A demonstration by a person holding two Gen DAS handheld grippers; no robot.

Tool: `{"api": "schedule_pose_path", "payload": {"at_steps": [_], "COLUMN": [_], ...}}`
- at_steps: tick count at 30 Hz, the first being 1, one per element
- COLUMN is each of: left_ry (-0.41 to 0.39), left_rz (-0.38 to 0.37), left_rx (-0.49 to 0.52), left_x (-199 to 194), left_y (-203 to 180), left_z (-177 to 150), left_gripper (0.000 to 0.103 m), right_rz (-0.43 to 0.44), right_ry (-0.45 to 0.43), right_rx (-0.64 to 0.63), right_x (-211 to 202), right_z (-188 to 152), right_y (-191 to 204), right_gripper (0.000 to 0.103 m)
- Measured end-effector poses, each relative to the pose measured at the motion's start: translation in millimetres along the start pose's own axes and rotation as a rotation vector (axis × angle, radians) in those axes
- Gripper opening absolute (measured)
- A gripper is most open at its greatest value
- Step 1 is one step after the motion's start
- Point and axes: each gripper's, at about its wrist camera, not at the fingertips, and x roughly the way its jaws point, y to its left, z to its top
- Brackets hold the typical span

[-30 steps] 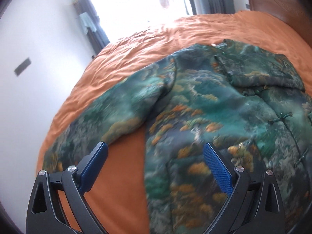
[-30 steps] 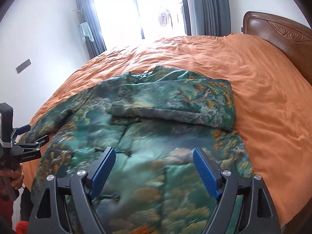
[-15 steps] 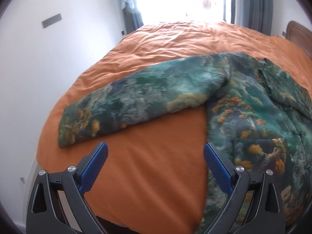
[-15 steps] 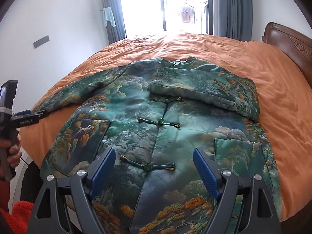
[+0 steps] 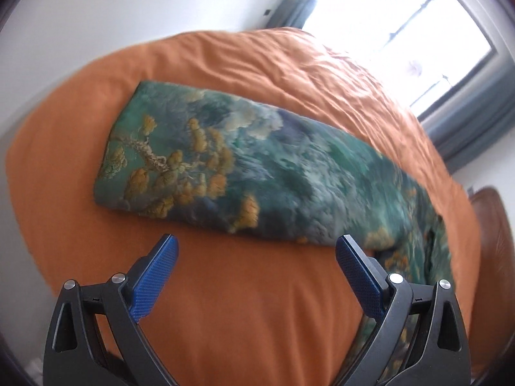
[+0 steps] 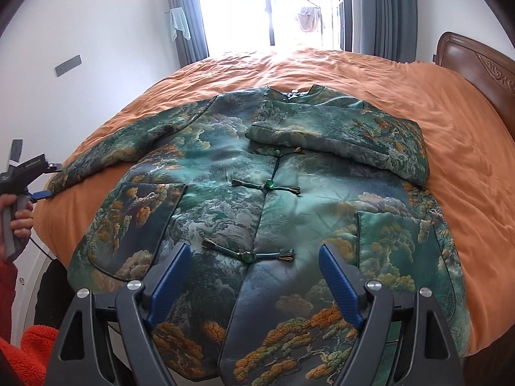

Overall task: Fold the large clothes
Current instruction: 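Move the left tool to the cuff of the other sleeve, then grasp the other sleeve with the left tool and lift it toward the jacket front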

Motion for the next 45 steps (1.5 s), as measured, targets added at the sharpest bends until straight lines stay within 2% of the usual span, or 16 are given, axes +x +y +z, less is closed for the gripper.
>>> {"api": "schedule_pose_path", "payload": {"at_steps": [3,5,7,8,9,10,12,14,19,23,26,29,33,35,41,45], "left_ry": [-0.039,-0.075,-0.087,-0.098,-0.109,-0.118,-0.148,-0.203,-0.364,-0.458,-0.481,-0.47,-0.454,-0.422,-0.305,-0.235], "left_rz": [0.027,0.064,0.109,0.134,0.159,0.177,0.183,0.204,0.216,0.154,0.086,0.019,-0.005,-0.011,0.024,0.038], "left_rx": [-0.044,-0.06,-0.072,-0.068,-0.057,-0.046,-0.026,0.043,0.351,0.589,0.712,0.828,1.008,1.093,1.303,1.356], "left_x": [13,22,29,31,32,30,21,5,-42,-73,-82,-80,-63,-46,9,34], "left_y": [6,7,7,6,4,1,-9,-28,-116,-201,-258,-309,-357,-373,-386,-382], "left_z": [12,19,24,26,28,30,32,34,32,11,-8,-38,-91,-120,-203,-233], "left_gripper": [0.097,0.087,0.061,0.053,0.029,0.019,0.012,0.011,0.01,0.01,0.01,0.01,0.01,0.01,0.01,0.01], "right_rz": [0.006,0.009,0.011,0.015,0.018,0.023,0.032,0.04,0.05,0.044,0.037,0.021,0.0,-0.009,-0.027,-0.03], "right_ry": [-0.001,0.0,0.003,0.006,0.008,0.01,0.013,0.015,0.008,-0.016,-0.039,-0.049,-0.044,-0.046,-0.047,-0.045], "right_rx": [-0.017,-0.028,-0.029,-0.028,-0.026,-0.024,-0.015,-0.008,0.005,0.032,0.072,0.102,0.141,0.161,0.207,0.227], "right_x": [-2,-2,-2,-2,-1,-1,0,0,0,-5,-12,-18,-26,-29,-35,-35], "right_z": [1,1,1,1,1,0,-1,-3,-5,-3,-2,-5,-12,-16,-23,-24], "right_y": [5,8,9,10,10,10,11,11,7,-3,-15,-28,-45,-53,-72,-80], "right_gripper": [0.083,0.083,0.083,0.083,0.084,0.084,0.083,0.083,0.083,0.083,0.083,0.083,0.083,0.084,0.084,0.084]}}
